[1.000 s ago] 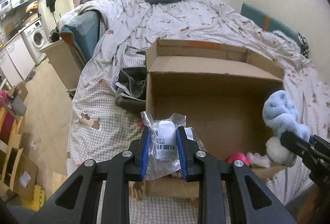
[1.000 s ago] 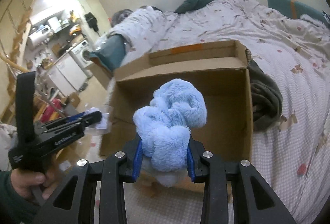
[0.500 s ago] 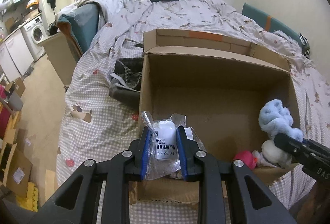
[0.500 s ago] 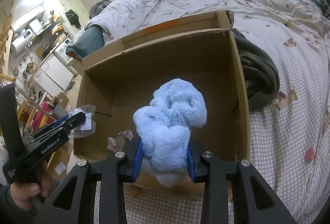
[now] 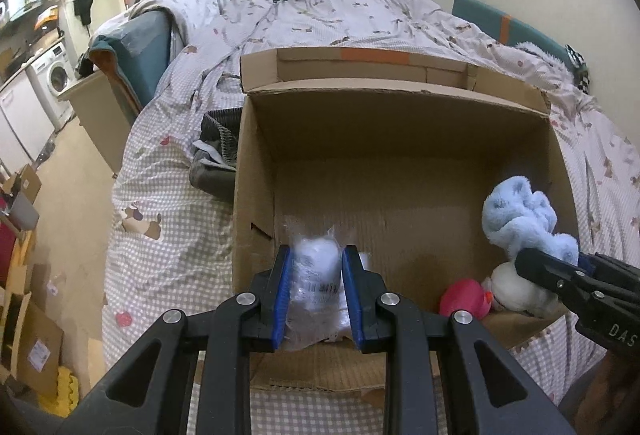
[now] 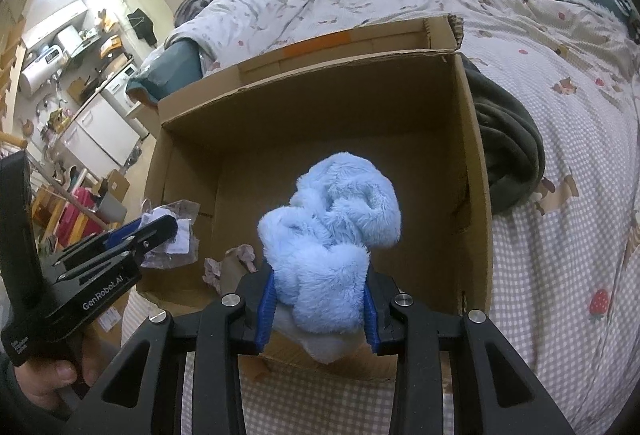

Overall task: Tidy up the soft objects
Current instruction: 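Open the left tool to drop the bag in the box while the right tool releases the plush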

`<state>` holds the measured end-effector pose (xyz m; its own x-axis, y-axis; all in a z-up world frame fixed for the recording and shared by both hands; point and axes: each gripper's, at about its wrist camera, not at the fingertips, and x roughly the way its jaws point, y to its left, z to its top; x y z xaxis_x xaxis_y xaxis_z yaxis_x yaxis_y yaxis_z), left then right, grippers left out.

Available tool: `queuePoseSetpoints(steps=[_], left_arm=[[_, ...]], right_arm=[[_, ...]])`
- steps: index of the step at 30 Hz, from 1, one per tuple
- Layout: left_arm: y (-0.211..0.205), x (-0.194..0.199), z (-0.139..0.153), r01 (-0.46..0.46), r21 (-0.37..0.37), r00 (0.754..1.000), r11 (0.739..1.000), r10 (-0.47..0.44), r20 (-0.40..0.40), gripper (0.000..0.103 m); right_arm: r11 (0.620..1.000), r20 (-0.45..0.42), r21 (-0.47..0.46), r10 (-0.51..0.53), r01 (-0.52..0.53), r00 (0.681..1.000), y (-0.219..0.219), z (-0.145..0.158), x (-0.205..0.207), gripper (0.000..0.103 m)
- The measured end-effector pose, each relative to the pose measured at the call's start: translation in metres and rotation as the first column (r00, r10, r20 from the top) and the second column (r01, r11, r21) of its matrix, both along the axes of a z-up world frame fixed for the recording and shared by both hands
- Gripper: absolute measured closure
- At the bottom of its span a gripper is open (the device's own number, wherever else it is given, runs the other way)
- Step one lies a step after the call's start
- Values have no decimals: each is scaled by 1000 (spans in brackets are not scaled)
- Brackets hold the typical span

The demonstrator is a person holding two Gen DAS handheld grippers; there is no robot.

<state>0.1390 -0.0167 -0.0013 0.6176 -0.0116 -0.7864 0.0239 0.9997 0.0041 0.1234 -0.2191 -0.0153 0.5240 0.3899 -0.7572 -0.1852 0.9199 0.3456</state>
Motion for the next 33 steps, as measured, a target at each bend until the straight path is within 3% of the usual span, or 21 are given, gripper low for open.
queuePoseSetpoints(steps=[10, 12, 14, 16, 19, 21, 24, 26, 33], left_arm=[[-7, 0, -6, 29, 20, 999, 999, -28, -37, 79], [-7, -1, -7, 32, 14, 999, 999, -31, -42, 71], [-6, -2, -6, 28, 6, 999, 1000, -28, -32, 55], [-5, -3, -3, 20, 8, 1000, 1000, -20, -8, 51], [-5, -4, -1, 18, 13, 1000, 1000, -18, -1, 48], [-5, -4, -1, 14, 14, 1000, 1000, -14, -2, 47], [-5, -5, -1, 11, 12, 1000, 1000, -11, -4, 46], [-5, -5, -1, 11, 12, 1000, 1000, -11, -4, 46], [-5, -6, -1, 11, 13, 1000, 1000, -11, -4, 45]], right_arm=[[1000, -1, -13, 11, -11, 1000, 4, -1, 1, 65], [1000, 1, -12, 10, -10, 1000, 3, -2, 0, 63], [1000, 1, -12, 9, -9, 1000, 4, -2, 1, 63], [1000, 3, -8, 8, -8, 1000, 4, -2, 1, 63], [1000, 10, -3, 3, -3, 1000, 3, -1, 1, 54], [1000, 13, 14, -8, 8, 1000, -1, -1, 1, 35], [997, 42, 80, -18, 14, 999, -5, 4, -2, 17], [997, 37, 81, -11, 8, 999, -3, 5, -1, 12], [998, 25, 59, -12, 10, 1000, -1, 3, -1, 12]])
